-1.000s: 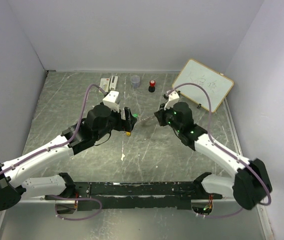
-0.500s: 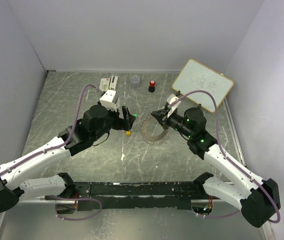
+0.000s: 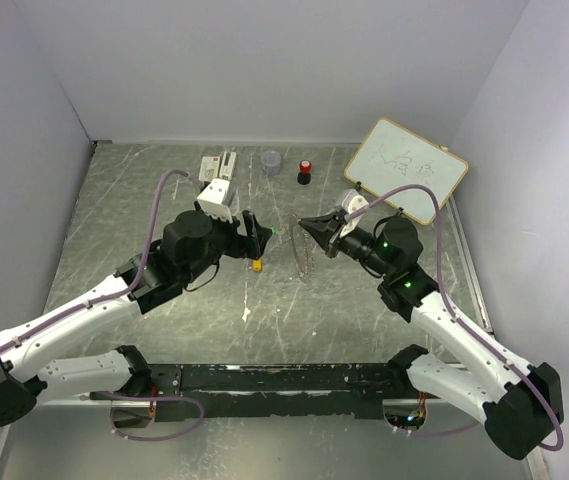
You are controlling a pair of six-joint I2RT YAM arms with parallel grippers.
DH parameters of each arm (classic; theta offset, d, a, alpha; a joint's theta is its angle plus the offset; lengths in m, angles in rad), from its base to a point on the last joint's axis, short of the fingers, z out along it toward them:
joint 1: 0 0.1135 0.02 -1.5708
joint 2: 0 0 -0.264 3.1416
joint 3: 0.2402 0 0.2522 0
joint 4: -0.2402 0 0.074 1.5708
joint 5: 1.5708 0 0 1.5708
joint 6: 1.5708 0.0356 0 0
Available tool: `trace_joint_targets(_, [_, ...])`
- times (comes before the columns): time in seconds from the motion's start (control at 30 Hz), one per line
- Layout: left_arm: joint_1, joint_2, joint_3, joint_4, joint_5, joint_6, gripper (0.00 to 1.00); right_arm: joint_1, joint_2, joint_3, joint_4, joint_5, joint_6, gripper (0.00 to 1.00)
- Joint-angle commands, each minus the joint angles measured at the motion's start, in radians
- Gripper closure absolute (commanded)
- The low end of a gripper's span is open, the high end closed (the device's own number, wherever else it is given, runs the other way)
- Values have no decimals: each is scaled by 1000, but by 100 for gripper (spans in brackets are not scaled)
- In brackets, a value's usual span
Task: Put the keys on the keyring
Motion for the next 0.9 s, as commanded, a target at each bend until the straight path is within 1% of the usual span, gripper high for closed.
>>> trace_joint_targets(0.0, [-2, 18, 6, 55, 19, 21, 7, -5, -14, -24, 172, -24, 46, 100])
trace_joint_targets(0.33, [-1, 6, -9, 136, 46, 45, 8, -5, 23, -19, 286, -65, 149, 100])
trace_joint_targets(0.6, [0, -11, -14, 210, 31, 71, 8, -4, 49, -6, 316, -81, 195, 100])
trace_joint_targets(0.67, [-1, -9, -12, 223, 32, 111, 9, -5, 56, -13, 329, -81, 202, 100])
trace_joint_targets(0.87, [-1, 11, 6, 208, 34, 113, 11, -4, 52, -5, 272, -32, 202, 100])
